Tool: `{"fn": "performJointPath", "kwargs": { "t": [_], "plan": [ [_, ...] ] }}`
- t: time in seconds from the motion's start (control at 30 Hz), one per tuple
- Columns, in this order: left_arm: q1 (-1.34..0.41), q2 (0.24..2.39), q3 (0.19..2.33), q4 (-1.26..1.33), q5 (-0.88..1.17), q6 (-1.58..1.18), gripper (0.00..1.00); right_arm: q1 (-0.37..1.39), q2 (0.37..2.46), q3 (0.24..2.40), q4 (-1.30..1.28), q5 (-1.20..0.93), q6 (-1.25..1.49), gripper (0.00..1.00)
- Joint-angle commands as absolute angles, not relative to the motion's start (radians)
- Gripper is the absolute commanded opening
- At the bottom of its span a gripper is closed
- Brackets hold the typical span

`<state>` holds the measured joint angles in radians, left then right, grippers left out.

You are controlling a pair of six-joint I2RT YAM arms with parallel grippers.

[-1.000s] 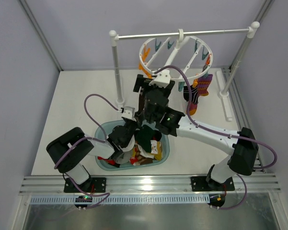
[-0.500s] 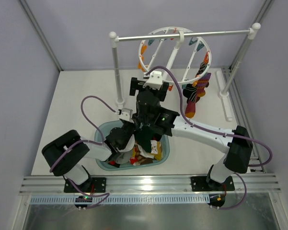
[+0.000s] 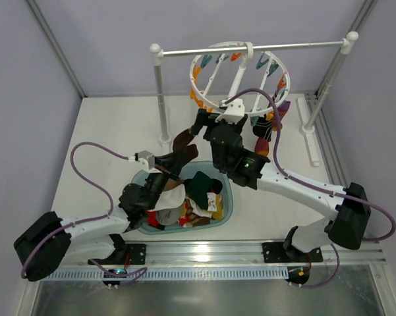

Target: Remove the socks clipped to the hanger

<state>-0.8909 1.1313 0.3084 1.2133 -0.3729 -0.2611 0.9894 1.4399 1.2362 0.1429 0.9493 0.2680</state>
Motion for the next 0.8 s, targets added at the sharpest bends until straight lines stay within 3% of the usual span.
{"fn": "performJointPath", "kwargs": {
  "t": [0.0,0.3,0.77],
  "plan": [
    [-0.896,1.043,0.322,1.070,-0.293,-0.298,0.00,0.974,1.365,1.192,0.198,0.874,0.314,1.00],
    [-0.903,1.083,0.356,1.043,-0.288,-0.230,0.00,0.966,1.327,1.184,0.206,0.856,0.293,1.00],
    [-1.058,1.325,0.380,1.347,-0.569,0.066,0.00,0.905,1.425,1.344,0.057,0.848,0.324,1.00]
  ]
}}
